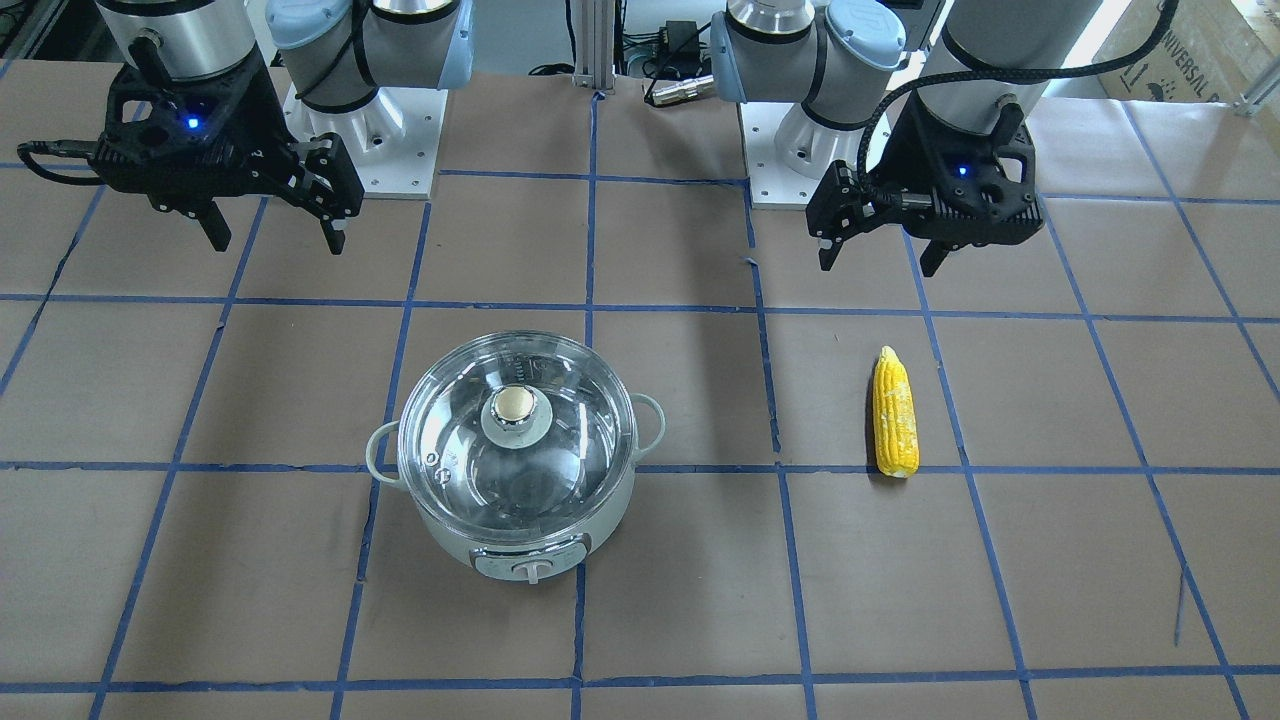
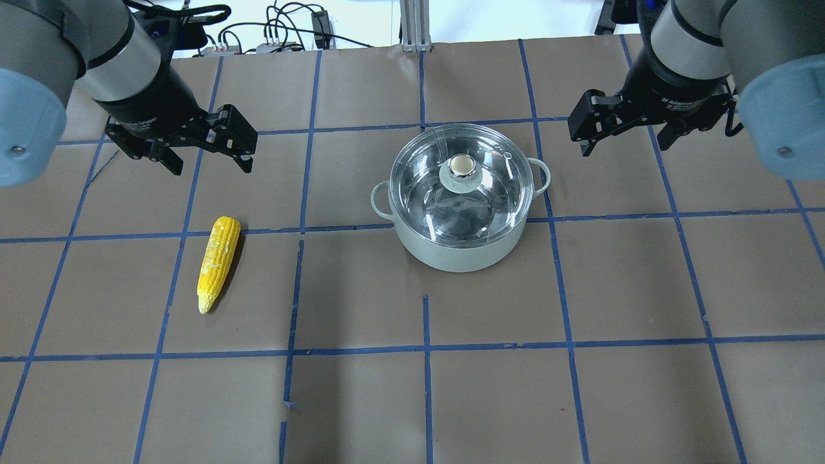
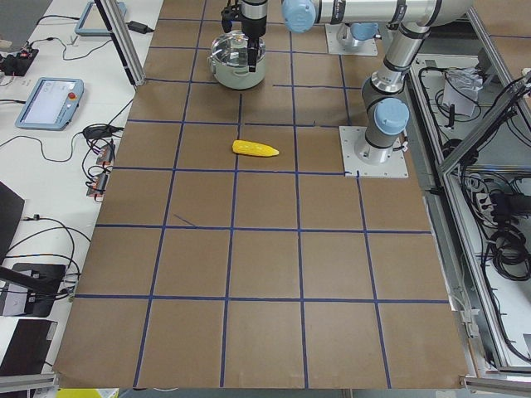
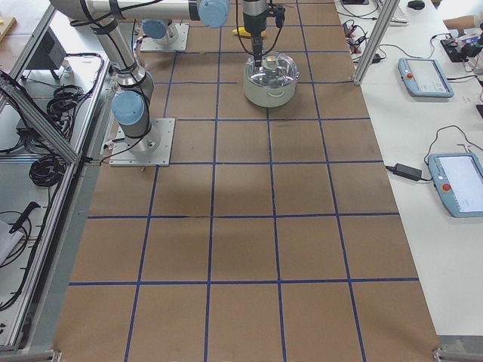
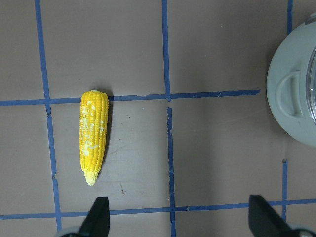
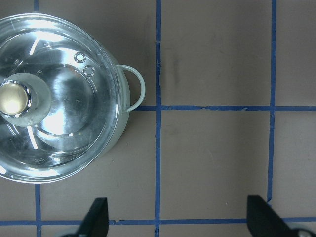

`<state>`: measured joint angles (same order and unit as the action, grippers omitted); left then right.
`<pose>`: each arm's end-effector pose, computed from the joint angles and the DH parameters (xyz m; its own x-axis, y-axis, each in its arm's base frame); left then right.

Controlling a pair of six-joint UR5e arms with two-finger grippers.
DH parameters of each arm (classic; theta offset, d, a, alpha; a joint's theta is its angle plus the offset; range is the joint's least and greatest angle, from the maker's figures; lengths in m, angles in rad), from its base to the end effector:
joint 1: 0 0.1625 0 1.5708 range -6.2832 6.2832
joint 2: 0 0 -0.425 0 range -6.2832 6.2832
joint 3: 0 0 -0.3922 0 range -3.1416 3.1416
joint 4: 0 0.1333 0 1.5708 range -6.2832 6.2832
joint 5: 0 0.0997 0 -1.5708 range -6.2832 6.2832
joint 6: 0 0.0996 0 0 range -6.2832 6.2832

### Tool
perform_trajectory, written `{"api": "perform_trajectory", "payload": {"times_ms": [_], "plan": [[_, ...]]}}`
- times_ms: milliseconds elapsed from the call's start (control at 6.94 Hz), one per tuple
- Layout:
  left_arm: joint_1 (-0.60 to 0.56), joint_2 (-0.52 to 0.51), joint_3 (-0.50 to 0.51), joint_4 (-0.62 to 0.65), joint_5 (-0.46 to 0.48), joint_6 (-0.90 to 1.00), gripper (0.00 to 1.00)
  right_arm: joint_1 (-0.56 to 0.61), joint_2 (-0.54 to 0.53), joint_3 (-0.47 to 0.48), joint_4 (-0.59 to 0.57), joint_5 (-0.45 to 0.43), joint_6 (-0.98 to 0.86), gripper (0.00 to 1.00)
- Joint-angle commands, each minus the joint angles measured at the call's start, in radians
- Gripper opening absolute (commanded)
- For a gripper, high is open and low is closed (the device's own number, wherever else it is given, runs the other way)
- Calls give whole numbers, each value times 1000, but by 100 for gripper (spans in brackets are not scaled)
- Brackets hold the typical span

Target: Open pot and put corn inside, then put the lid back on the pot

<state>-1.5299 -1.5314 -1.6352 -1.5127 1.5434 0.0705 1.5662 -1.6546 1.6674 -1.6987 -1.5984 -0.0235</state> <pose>-0.1164 -0.4834 0.4812 -0.9992 0.0305 0.0250 0.0296 0.9990 -0.0349 0.1284 -0.4677 0.4935 -0.9994 -0.0156 0.0301 -0.0189 0.9933 -0.1142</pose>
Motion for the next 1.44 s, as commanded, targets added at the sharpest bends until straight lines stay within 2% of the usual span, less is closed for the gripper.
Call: {"api": "perform_trajectory", "payload": {"times_ms": [0, 576, 864, 1153, 1297], "plan": [[1, -3, 0, 2, 1, 2, 100, 0, -1, 0, 2, 0, -1, 99], [7, 14, -20, 25, 4, 14, 100, 0, -1, 2, -9, -8, 3, 99], [8, -36, -11, 28, 8, -6, 100, 3, 32, -1, -22, 1, 16, 99], [13, -76, -32, 31, 21, -17, 100, 94, 114, -15, -126, 5, 48, 99], [81, -82, -44, 48, 26, 143, 100, 156, 162, -35, -162, 5, 84, 99]]}}
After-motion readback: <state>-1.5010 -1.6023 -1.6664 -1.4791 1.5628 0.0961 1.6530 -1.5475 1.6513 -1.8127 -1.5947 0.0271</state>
